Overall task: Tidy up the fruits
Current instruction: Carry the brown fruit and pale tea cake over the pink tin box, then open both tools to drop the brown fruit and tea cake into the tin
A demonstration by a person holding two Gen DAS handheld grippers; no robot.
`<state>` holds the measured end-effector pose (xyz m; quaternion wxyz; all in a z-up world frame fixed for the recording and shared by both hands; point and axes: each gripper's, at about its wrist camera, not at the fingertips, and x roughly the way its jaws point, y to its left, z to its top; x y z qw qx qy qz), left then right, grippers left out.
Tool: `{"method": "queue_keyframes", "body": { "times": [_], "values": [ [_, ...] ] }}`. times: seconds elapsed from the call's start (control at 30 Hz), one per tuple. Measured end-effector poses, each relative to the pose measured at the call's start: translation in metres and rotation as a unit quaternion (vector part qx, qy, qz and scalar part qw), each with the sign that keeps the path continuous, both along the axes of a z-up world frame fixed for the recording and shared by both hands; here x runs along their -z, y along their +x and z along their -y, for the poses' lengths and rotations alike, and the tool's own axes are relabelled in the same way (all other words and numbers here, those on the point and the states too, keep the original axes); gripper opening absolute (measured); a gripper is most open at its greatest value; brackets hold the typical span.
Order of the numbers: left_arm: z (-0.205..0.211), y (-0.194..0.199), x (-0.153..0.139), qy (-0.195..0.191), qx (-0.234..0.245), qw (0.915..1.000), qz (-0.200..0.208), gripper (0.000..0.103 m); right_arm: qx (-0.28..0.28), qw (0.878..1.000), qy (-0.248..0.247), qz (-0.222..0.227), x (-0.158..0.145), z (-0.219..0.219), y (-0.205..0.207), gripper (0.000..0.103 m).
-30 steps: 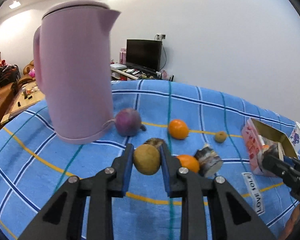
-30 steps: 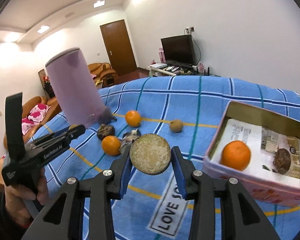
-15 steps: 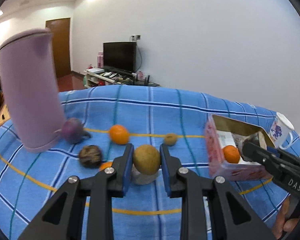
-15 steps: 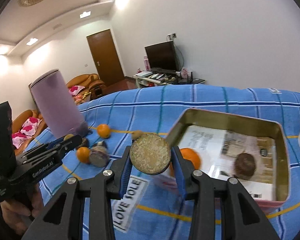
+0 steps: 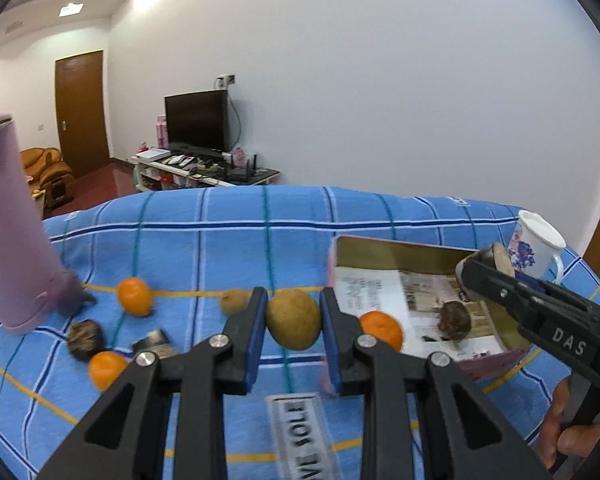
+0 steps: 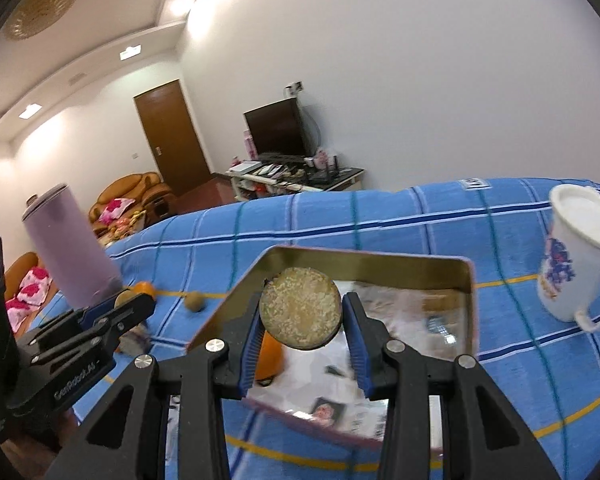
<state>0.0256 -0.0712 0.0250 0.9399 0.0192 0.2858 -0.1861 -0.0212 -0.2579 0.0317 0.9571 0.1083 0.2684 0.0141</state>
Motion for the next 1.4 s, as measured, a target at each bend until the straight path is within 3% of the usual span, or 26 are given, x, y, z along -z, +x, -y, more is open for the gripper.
{"method": "queue_keyframes", "body": {
  "times": [0.5,1.0,1.4],
  "values": [
    [0.081,0.012,0.01,0.021,0.036,0.999,-0.018,0.028,0.065,0.997,-0.01,-0.026,0.008,0.068,0.016,0.041],
    [0.104,0.021,0.029,0.053,0.032,0.9972,-0.041,0.028,0.042,0.995,-0.048,-0.072,0.027,0.053,0.038,0.041],
    [0.114,0.03,0.032,0.072,0.022,0.9955,-0.056,0.028,0.041,0.995,-0.055,-0.072,0.029,0.049,0.041,0.042]
  ]
}}
